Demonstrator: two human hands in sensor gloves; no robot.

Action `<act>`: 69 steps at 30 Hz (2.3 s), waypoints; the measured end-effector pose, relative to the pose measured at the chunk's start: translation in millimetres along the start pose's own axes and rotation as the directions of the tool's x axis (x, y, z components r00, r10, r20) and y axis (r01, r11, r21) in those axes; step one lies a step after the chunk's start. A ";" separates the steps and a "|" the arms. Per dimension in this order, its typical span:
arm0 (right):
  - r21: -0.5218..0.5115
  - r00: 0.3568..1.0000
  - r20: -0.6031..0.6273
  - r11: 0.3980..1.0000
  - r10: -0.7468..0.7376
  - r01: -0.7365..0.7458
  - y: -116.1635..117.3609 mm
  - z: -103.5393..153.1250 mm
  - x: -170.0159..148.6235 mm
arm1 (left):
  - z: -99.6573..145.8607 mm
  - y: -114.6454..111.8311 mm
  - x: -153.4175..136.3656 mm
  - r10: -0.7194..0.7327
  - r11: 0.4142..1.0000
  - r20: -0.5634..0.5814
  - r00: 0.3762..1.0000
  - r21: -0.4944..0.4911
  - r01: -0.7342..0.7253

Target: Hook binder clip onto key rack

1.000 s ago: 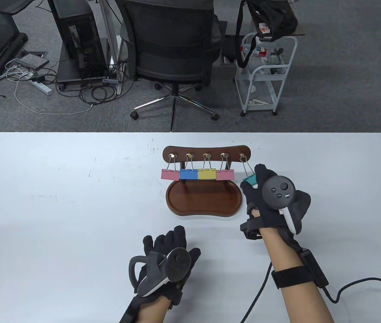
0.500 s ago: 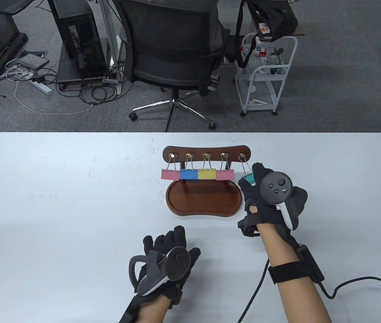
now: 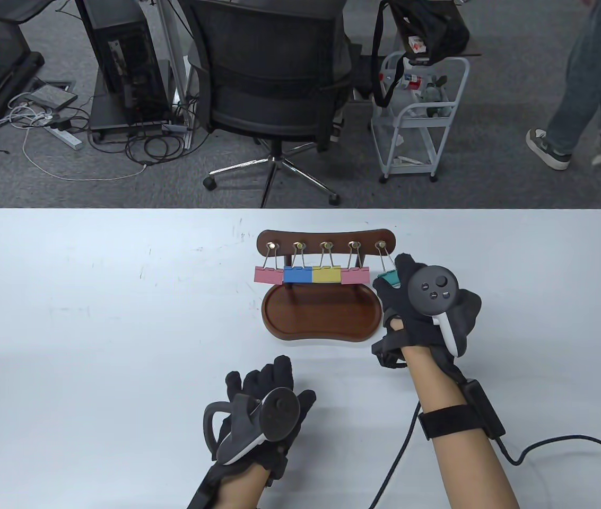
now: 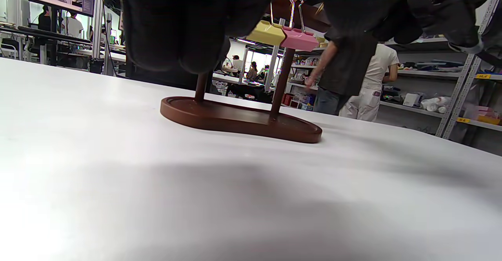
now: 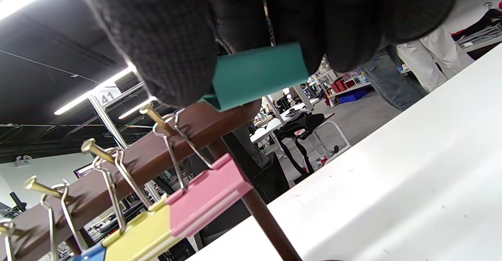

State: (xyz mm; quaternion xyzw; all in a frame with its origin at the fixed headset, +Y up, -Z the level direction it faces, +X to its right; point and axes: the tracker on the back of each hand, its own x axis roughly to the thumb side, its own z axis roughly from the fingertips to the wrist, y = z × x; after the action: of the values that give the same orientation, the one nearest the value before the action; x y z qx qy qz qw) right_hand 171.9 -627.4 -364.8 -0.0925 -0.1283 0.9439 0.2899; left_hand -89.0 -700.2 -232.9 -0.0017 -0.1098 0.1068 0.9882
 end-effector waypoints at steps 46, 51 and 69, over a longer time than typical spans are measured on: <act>0.047 0.989 0.007 0.988 0.148 -0.148 48.9 -12.2 -9.4 | -3.0 -2.1 -3.3 0.006 1.000 -0.018 1.000 -0.018 -0.006; 0.066 0.993 0.034 0.991 0.117 -0.119 46.6 -9.1 -15.0 | -3.1 -2.3 -2.6 -0.003 1.000 -0.017 1.000 -0.019 0.002; 0.100 0.988 0.134 0.991 0.071 -0.085 -4.7 30.0 -32.5 | -1.5 -3.4 0.7 -0.009 1.000 0.011 1.000 0.008 0.009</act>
State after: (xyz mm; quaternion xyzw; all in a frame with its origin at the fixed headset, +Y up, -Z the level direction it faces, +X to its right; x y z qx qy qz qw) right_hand 193.4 -647.8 -331.7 -0.0202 -0.0932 0.9640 0.2481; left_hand -87.3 -703.3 -234.2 0.0031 -0.1149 0.1027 0.9881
